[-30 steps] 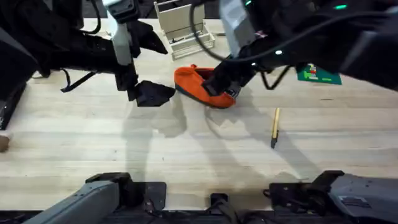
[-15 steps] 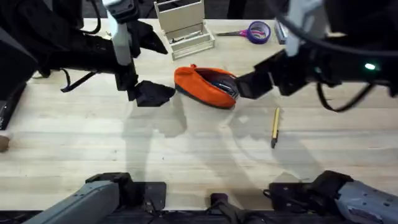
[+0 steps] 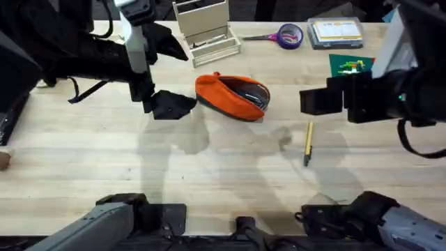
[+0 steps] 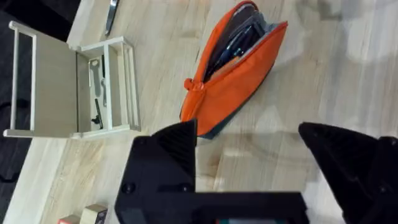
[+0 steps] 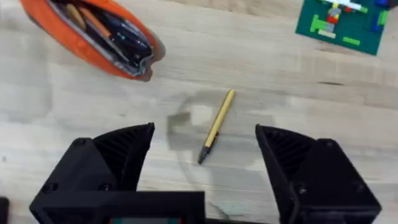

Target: Unzip the bag, pick up the pens from the table one at a time and place them inside, then zip the bag closed.

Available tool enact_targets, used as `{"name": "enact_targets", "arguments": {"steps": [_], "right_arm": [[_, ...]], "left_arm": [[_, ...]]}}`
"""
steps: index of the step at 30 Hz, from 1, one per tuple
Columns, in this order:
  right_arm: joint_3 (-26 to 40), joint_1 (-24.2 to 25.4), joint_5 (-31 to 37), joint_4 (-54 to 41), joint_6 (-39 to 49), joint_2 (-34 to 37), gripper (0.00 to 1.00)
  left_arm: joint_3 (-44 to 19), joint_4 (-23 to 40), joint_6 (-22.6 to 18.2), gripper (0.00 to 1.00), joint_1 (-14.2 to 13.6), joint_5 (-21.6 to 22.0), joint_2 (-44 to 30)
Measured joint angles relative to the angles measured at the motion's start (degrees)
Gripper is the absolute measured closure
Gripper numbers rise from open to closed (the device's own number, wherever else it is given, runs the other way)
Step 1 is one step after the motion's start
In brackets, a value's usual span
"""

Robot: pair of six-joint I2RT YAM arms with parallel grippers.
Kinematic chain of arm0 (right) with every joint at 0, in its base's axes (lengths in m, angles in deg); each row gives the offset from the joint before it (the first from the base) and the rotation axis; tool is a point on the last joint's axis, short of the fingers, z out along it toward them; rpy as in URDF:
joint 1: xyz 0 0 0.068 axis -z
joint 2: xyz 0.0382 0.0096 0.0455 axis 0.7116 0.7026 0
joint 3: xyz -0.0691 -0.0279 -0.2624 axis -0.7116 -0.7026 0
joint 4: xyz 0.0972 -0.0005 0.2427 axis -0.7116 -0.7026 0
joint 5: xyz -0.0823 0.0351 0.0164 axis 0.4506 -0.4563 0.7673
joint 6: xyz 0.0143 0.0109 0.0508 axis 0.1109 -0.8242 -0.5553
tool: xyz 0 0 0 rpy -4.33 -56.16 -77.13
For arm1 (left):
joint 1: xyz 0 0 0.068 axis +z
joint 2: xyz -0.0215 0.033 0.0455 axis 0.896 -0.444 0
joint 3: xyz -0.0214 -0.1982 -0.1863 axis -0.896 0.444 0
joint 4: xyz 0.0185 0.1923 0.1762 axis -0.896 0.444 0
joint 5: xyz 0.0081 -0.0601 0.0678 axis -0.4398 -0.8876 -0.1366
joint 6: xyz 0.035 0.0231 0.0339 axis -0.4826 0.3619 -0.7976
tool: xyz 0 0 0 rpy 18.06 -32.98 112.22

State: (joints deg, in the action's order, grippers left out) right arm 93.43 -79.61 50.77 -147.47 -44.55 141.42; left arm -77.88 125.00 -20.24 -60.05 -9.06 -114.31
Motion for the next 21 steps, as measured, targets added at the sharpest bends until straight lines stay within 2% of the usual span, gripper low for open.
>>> {"name": "enact_targets", "arguments": {"steps": [12, 21], "right_arm": [[-4.6, 11.7, 0.0, 1.1, -4.0, 0.0, 0.005], [-14.1, 13.6, -2.5, 8.9, -5.5, 0.0, 0.003]], "left_arm": [[0.0, 0.0, 0.0, 0.007, 0.0, 0.0, 0.0], [0.0, 0.0, 0.0, 0.008, 0.0, 0.0, 0.0]]}}
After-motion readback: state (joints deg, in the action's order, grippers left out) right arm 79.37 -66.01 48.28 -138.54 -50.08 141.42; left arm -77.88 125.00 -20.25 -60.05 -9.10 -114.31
